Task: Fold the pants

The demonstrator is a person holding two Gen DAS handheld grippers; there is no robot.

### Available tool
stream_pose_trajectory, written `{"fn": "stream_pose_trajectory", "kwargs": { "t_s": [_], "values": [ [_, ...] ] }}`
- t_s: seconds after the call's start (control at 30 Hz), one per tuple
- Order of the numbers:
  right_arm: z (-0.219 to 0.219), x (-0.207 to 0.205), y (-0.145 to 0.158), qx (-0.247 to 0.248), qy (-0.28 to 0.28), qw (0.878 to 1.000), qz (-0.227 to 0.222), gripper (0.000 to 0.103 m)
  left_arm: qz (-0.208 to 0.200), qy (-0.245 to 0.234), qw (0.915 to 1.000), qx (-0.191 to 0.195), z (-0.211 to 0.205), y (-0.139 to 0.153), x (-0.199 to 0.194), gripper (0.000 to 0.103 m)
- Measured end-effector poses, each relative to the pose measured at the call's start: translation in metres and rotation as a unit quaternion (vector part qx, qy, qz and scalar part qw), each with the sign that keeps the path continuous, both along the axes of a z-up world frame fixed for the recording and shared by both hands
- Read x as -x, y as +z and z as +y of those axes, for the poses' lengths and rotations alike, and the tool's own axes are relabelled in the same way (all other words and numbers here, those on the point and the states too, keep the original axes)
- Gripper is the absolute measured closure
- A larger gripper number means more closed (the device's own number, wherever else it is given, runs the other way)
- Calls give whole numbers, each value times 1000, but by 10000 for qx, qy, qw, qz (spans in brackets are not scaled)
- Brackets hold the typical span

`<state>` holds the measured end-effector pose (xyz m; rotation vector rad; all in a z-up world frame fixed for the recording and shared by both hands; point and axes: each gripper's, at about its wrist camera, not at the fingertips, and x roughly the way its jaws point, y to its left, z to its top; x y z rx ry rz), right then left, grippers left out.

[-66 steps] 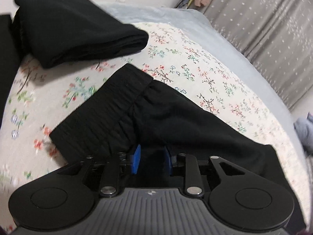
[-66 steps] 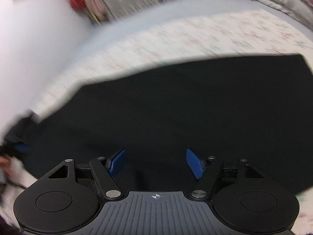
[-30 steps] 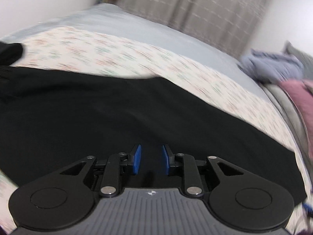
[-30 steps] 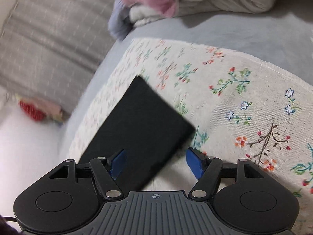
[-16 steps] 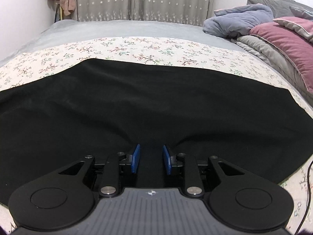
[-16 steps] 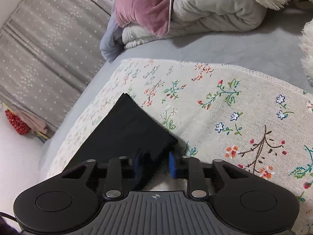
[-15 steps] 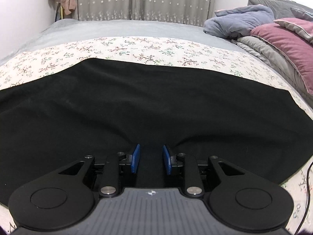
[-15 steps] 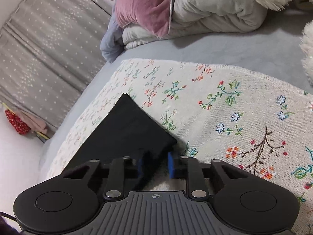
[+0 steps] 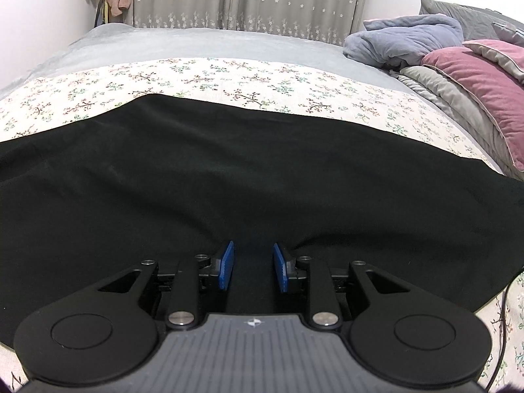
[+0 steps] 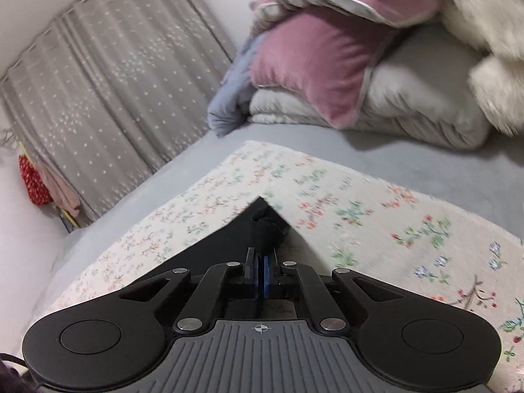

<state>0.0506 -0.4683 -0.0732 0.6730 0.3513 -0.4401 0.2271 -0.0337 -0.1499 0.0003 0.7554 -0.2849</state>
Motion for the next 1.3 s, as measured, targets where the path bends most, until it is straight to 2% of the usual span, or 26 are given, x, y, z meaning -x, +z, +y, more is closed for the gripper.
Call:
{"fn": "stream_pose_trajectory", "kwargs": {
  "t_s": [0.23,0.33,0.43,0.5,0.57,0.73,0.8,0.83,0.9,1.03,1.17,1.23,1.3],
  "values": [
    [56,-23,23,1176,526,9917,-4,101,144,19,9995,273,6,2,-4,57],
    [84,-33,29,1625,879,9828,-7,100,273,68,9974,667,13,5,-8,57],
    [124,-42,31,2219,1349,9657,29,100,473,10,9902,1313,22,7,-12,56],
    [154,-48,30,2567,1712,9512,43,100,572,-41,9827,1759,26,8,-12,52],
    [189,-54,24,2957,2134,9311,109,100,667,-99,9724,2234,29,8,-13,48],
    [270,-67,-6,3510,3195,8785,549,101,1004,-284,9322,3465,34,-4,-17,32],
    [294,-67,-20,3786,3467,8554,684,101,1218,-362,9178,3761,31,-12,-21,25],
    [301,-67,-24,3862,3544,8485,728,101,1325,-419,9146,3798,28,-15,-25,25],
    [309,-67,-30,3946,3635,8401,791,101,1377,-439,9164,3734,20,-16,-31,25],
    [314,-67,-33,4061,3667,8332,805,101,1433,-482,9173,3684,5,-15,-47,24],
    [317,-68,-35,4065,3770,8279,847,94,1469,-486,9202,3596,-6,-18,-51,24],
    [319,-69,-38,4185,3741,8223,929,80,1447,-494,9215,3571,-3,-19,-49,24],
    [322,-71,-40,4334,3636,8187,982,53,1454,-483,9210,3581,0,-21,-49,24]
  ]
}}
